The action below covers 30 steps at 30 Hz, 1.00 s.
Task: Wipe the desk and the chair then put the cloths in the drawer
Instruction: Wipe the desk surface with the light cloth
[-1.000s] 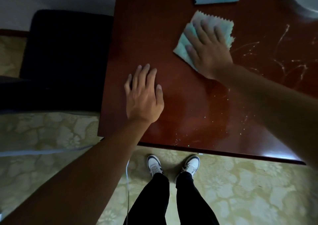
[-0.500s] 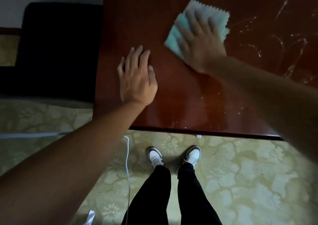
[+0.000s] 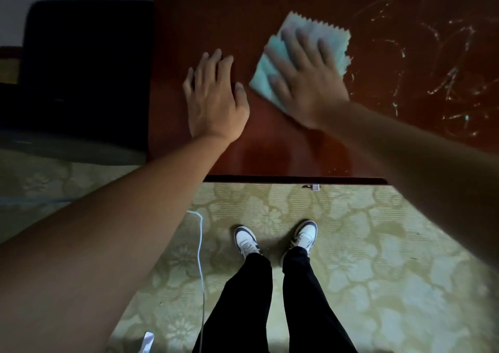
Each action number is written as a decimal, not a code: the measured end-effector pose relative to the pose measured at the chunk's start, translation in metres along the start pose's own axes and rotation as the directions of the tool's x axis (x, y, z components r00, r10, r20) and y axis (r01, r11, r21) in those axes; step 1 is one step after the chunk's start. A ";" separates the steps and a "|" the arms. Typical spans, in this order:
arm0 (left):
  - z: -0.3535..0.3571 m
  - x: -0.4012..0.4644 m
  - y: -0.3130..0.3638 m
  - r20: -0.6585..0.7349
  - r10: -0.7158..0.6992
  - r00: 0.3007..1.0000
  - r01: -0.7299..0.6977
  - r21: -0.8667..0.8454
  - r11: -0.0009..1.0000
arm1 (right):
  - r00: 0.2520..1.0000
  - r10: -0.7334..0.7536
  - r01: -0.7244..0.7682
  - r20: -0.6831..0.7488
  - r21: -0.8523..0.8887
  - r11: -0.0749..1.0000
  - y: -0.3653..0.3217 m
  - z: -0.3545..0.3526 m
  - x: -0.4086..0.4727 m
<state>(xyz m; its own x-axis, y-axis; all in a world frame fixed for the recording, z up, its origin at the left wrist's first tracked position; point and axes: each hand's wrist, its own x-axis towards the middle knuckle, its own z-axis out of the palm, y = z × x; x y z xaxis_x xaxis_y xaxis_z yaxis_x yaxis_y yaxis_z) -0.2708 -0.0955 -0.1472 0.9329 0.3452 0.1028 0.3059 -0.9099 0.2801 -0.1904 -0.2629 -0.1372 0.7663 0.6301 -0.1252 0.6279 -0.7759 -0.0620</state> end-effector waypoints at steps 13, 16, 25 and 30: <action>0.001 0.000 0.001 -0.013 0.001 1.000 -0.001 -0.001 1.000 | 0.992 0.118 -0.119 0.042 0.040 0.992 0.049 -0.007 0.025; 0.000 0.001 0.000 -0.006 -0.002 1.000 0.002 0.006 1.000 | 0.993 0.120 -0.120 0.015 0.049 0.992 0.034 -0.007 0.029; -0.001 -0.001 0.003 -0.012 0.024 1.000 -0.023 0.042 0.999 | 0.975 -0.199 0.198 0.094 0.019 0.980 0.001 0.000 -0.035; 0.002 -0.002 0.004 -0.035 0.018 0.999 -0.016 0.064 0.998 | 0.989 0.147 -0.148 0.023 0.033 0.988 0.071 -0.011 0.037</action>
<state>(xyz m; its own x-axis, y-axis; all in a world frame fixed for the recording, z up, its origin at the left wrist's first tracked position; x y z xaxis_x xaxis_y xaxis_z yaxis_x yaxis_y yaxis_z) -0.2711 -0.1000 -0.1486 0.9310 0.3368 0.1411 0.3028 -0.9280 0.2171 -0.1158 -0.2946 -0.1356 0.8471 0.5079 -0.1561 0.5025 -0.8613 -0.0752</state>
